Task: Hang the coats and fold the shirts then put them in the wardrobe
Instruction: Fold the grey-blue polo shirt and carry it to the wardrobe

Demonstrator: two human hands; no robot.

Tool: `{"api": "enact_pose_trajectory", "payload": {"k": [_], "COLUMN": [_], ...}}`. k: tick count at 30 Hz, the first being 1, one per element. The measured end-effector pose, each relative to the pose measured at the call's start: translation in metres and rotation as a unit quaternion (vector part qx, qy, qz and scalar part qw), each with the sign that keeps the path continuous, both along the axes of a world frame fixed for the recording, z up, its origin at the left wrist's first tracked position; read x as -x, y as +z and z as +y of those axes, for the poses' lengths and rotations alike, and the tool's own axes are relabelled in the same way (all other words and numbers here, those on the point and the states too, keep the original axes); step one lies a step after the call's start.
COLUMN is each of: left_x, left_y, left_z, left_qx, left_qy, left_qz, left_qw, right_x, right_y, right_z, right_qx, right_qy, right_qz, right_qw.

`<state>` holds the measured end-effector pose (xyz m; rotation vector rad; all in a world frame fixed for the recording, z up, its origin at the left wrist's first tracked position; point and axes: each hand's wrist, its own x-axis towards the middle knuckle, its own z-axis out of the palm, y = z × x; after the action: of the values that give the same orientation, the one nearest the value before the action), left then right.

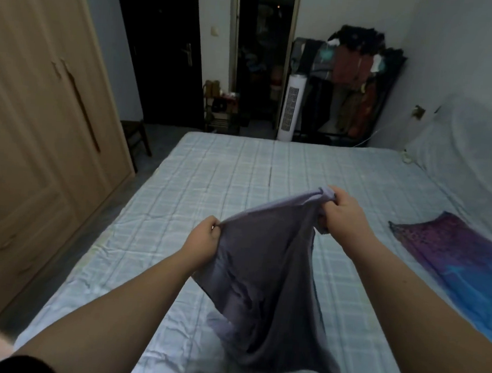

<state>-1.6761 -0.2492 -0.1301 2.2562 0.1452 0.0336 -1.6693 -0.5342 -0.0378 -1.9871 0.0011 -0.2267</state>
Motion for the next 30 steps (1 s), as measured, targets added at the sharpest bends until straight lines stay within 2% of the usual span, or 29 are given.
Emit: {"api": "enact_pose_trajectory", "payload": {"k": [3,5,6,8,10,12,14,16,18,20,22,23,25,27,29,30], "left_x": [0.003,0.001,-0.001,-0.003,-0.005,-0.006,-0.006,-0.005,-0.003,-0.001,0.002,0.003,0.003,0.001,0.000,0.000], "left_y": [0.014,0.022,0.027,0.036,0.049,0.063,0.076,0.089,0.103,0.113,0.117,0.117,0.116,0.110,0.098,0.088], "left_z": [-0.005,-0.004,-0.004,-0.004,-0.008,-0.012,-0.017,-0.020,-0.021,-0.021,-0.020,-0.018,-0.013,-0.002,0.012,0.018], "left_qx": [0.031,0.133,0.222,0.373,0.430,0.446,0.438,0.392,0.319,0.246,0.191,0.177,0.195,0.271,0.355,0.367], "left_qy": [-0.041,-0.040,-0.028,-0.021,-0.043,-0.076,-0.127,-0.183,-0.217,-0.250,-0.269,-0.270,-0.249,-0.194,-0.138,-0.121], "left_qz": [-0.013,0.036,0.092,0.199,0.237,0.241,0.223,0.200,0.188,0.186,0.176,0.169,0.150,0.135,0.129,0.131], "left_qw": [0.999,0.990,0.970,0.906,0.870,0.858,0.862,0.879,0.903,0.918,0.928,0.931,0.937,0.933,0.916,0.913], "right_x": [0.001,0.005,0.005,0.007,0.009,0.012,0.015,0.018,0.022,0.028,0.028,0.026,0.021,0.015,0.010,0.008], "right_y": [-0.013,-0.017,-0.022,-0.027,-0.030,-0.030,-0.030,-0.028,-0.020,-0.008,-0.002,-0.002,-0.004,-0.005,0.001,0.007], "right_z": [-0.020,-0.028,-0.031,-0.030,-0.022,-0.010,0.005,0.022,0.043,0.064,0.078,0.084,0.090,0.093,0.094,0.093], "right_qx": [-0.022,-0.040,-0.035,-0.026,-0.032,0.023,0.158,0.256,0.238,0.166,0.119,0.125,0.175,0.211,0.200,0.182], "right_qy": [-0.053,-0.087,-0.100,-0.112,-0.089,-0.026,0.042,0.109,0.182,0.249,0.270,0.260,0.220,0.189,0.178,0.180], "right_qz": [0.012,0.025,0.031,0.049,0.080,0.120,0.153,0.110,0.041,0.028,0.018,0.008,-0.011,-0.027,-0.031,-0.026], "right_qw": [0.998,0.995,0.994,0.992,0.992,0.992,0.975,0.954,0.953,0.954,0.955,0.957,0.960,0.959,0.963,0.966]}}
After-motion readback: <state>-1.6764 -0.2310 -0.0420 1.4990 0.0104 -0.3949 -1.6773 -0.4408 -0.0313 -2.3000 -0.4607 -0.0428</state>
